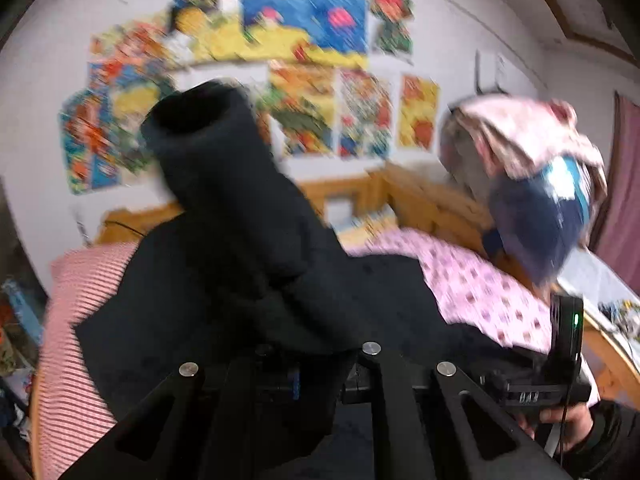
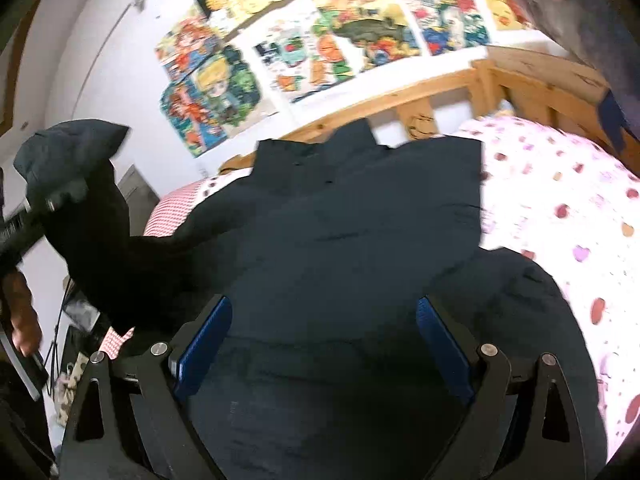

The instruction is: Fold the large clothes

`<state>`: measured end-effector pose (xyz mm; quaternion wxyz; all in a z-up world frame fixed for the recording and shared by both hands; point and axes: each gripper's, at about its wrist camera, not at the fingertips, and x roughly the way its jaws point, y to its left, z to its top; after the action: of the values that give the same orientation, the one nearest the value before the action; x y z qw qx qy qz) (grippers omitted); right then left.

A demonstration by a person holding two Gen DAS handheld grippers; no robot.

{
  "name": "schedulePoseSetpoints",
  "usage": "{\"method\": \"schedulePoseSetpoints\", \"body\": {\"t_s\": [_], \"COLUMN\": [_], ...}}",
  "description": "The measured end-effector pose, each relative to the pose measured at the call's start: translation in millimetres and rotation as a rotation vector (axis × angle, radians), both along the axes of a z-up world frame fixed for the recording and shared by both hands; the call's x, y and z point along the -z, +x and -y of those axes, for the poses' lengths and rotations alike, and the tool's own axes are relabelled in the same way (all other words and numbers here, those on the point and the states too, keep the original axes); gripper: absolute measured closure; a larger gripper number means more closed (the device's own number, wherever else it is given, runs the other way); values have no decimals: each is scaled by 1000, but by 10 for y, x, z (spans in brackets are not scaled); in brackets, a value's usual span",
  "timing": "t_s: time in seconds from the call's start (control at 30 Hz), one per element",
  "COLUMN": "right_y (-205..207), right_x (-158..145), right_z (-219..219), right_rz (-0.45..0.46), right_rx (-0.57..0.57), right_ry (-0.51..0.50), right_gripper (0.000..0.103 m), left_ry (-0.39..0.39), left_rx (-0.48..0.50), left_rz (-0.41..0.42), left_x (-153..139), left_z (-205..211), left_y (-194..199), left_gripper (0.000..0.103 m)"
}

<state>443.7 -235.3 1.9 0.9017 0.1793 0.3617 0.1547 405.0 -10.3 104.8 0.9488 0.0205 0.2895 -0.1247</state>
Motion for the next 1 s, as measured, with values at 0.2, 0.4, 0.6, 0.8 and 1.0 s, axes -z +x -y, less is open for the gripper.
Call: {"method": "schedulePoseSetpoints", "body": {"t_s": [0.2,0.4,0.6,0.8,1.0], "right_y": [86,166,322,648,802], "right_x": [282,556,558,670,911], "right_z": [220,353,196,-90,-412], "right_rz": [-46,-75,-34,-104,-208], "right_rx": [40,36,-50,-117,-89], "right_ry": [22,140,288,473,514], "right_gripper": [12,12,12,12,12], "left_ry": [6,20,-18,-50,-46], "left_rx": [87,72,67,119,145], "left_rz": [-171,-327,-373,-373,-346], "left_x": [720,1339,1565,1635,1623], "left_z": [323,323,259,241,292], "left_y": [197,302,290,194,120], "left_gripper": [92,92,90,65,49]}}
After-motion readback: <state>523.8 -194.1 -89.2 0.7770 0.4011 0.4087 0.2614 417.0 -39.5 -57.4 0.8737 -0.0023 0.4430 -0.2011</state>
